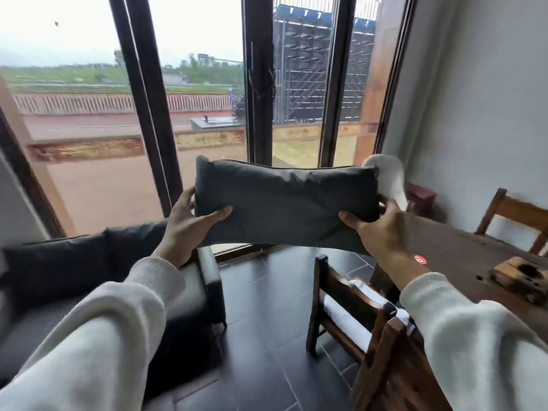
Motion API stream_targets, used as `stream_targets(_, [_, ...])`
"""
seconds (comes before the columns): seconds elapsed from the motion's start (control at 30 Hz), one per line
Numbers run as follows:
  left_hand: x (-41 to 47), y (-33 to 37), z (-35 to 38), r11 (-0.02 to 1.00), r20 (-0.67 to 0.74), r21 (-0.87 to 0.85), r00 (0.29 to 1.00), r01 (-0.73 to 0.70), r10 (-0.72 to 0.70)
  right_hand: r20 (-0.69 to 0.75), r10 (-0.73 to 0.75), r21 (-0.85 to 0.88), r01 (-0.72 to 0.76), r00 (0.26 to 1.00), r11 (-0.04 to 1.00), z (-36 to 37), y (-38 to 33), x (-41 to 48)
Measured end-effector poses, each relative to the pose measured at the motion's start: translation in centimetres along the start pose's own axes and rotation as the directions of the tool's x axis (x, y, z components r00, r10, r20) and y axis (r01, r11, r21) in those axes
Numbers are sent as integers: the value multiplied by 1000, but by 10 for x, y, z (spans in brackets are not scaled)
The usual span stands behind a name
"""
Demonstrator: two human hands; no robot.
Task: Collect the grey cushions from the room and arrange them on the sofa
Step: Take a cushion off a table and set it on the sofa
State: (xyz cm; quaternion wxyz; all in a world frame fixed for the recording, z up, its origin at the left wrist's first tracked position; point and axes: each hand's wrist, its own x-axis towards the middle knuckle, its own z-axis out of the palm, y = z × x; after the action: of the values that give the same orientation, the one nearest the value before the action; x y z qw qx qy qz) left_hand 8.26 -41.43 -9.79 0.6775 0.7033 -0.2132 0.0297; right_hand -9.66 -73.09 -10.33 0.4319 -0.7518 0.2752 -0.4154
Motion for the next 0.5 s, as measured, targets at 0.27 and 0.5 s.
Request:
stream_targets(0.27, [-36, -20, -176, 994, -246, 65, 967, 85, -66, 232, -90, 71, 76, 968, 995, 144, -61, -65])
stream_targets(0.5, [-60, -41, -364, 981, -463, 129, 883, 148, -72, 415, -184, 165, 125, 891, 978, 306, -146, -151])
